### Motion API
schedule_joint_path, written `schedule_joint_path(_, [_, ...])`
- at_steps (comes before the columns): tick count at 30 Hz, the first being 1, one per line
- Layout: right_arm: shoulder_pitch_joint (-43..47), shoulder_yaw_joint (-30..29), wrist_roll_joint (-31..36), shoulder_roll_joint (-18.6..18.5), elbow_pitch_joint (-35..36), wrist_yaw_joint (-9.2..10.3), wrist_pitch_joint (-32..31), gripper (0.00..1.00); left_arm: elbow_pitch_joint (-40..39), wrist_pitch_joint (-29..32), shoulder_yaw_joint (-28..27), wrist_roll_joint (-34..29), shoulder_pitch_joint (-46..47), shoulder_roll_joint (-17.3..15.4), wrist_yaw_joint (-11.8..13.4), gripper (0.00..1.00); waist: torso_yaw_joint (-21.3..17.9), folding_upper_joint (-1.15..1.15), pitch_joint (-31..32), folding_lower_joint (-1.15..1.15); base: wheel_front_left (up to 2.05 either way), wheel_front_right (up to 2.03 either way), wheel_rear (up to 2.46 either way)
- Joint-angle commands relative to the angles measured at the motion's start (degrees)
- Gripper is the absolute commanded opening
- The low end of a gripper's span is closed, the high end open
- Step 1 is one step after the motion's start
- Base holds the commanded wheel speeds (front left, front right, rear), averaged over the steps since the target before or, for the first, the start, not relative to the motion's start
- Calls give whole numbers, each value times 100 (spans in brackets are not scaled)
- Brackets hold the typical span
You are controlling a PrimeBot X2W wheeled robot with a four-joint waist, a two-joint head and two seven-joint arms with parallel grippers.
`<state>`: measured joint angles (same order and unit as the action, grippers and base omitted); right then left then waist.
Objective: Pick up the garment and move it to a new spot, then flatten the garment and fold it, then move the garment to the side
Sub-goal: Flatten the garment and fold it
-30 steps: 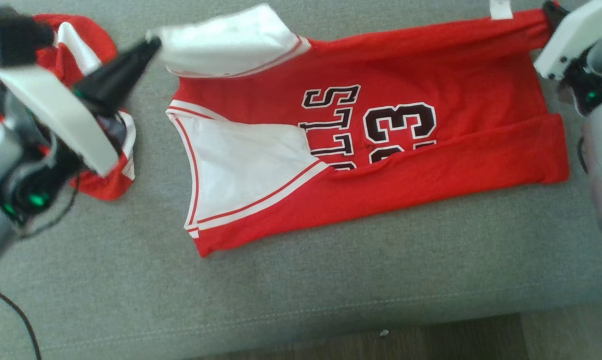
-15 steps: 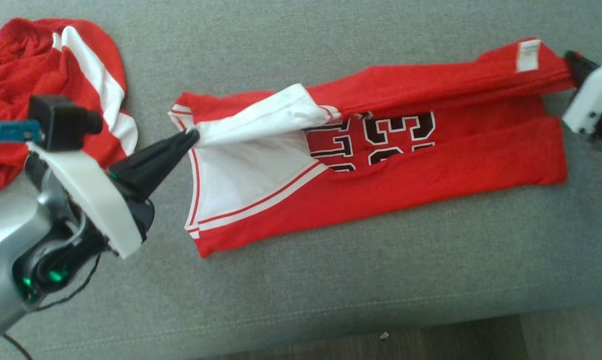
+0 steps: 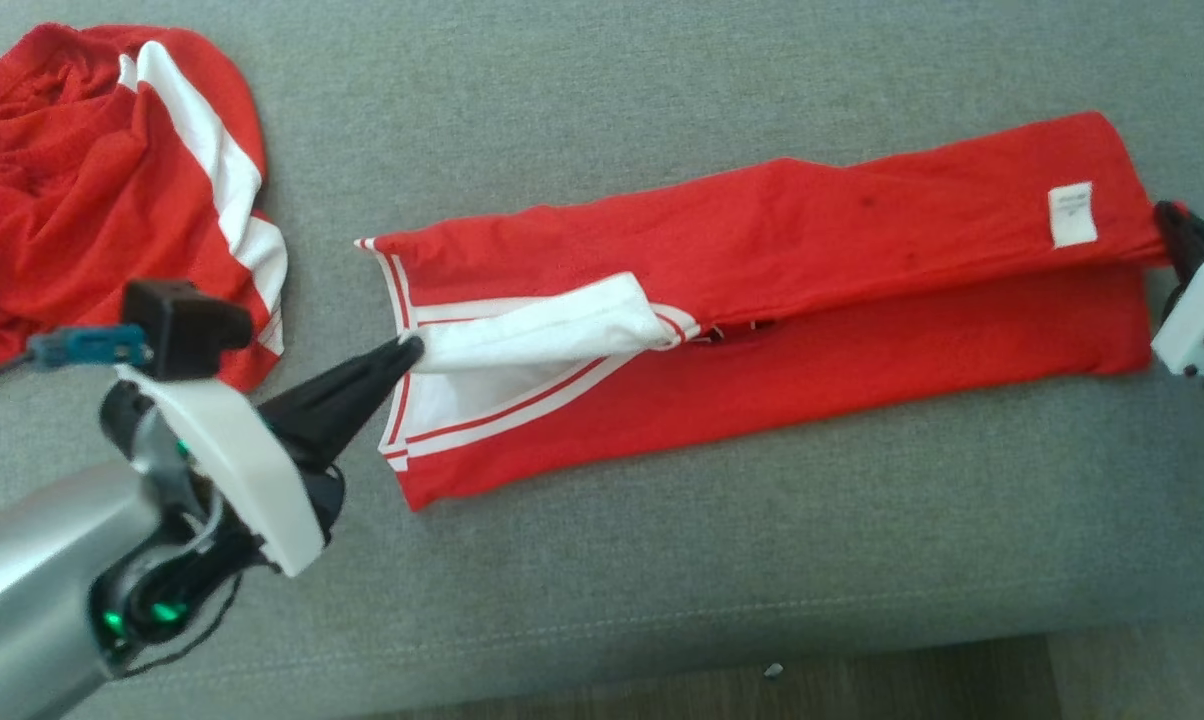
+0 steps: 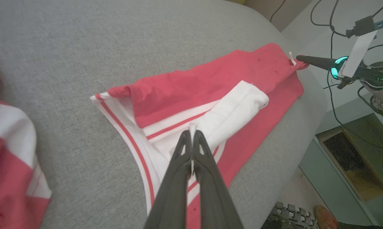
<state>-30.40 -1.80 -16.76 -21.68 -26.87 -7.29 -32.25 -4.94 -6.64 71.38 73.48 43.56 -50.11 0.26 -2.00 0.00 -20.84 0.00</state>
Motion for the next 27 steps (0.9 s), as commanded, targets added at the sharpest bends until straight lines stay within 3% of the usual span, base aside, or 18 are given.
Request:
schedule_joint_path(1, [63, -3, 75, -29, 295, -20, -30, 21, -23, -64, -252, -30, 61, -149, 14, 0, 1, 0, 1, 0, 0, 0, 0])
schedule_joint_path(2, [122, -55, 130, 24, 381, -20, -66, 64, 62, -85, -227, -59, 35, -78, 12, 31, 1, 0, 8, 0, 0, 0, 0])
schedule_joint_path(3, [180, -117, 178, 77, 462, -20, -97, 93, 136, -101, -206, -78, 8, -13, 31, 39, 1, 0, 20, 0, 0, 0, 0])
schedule_joint_path(4, [230, -216, 238, 131, 543, -20, -94, 100, 203, -123, -188, -113, -13, 43, 57, 100, 1, 0, 39, 0, 0, 0, 0])
schedule_joint_path(8, [517, -473, 475, 252, 983, -20, 74, 100, 340, -431, -249, -95, -165, 285, 142, 100, 28, 0, 181, 0, 0, 0, 0])
schedule_joint_path(10, [699, -653, 614, 328, 1259, -20, 184, 100, 397, -585, -281, -252, -238, 335, 303, 100, 34, 0, 278, 0, 0, 0, 0])
schedule_joint_path(14, [1106, -934, 839, 611, 1902, -20, 429, 100, 423, -804, -614, -614, -552, 514, 1058, 100, 31, 0, 484, 0, 0, 0, 0])
schedule_joint_path(18, [1468, -1149, 867, 1102, 2236, -20, 772, 100, 190, -832, -1467, -1383, -1172, 909, 1984, 100, 68, 0, 659, 0, 0, 0, 0])
schedule_joint_path(23, [1556, -1413, 887, 1467, 1834, -20, 1116, 100, -170, -834, -2368, -2593, -2246, 1642, 2666, 100, 216, 0, 823, 0, 0, 0, 0])
schedule_joint_path(27, [1242, -1729, 1087, 1457, 1152, -20, 1350, 100, -261, -835, -2770, -3415, -2893, 2203, 2744, 100, 416, 0, 903, 0, 0, 0, 0])
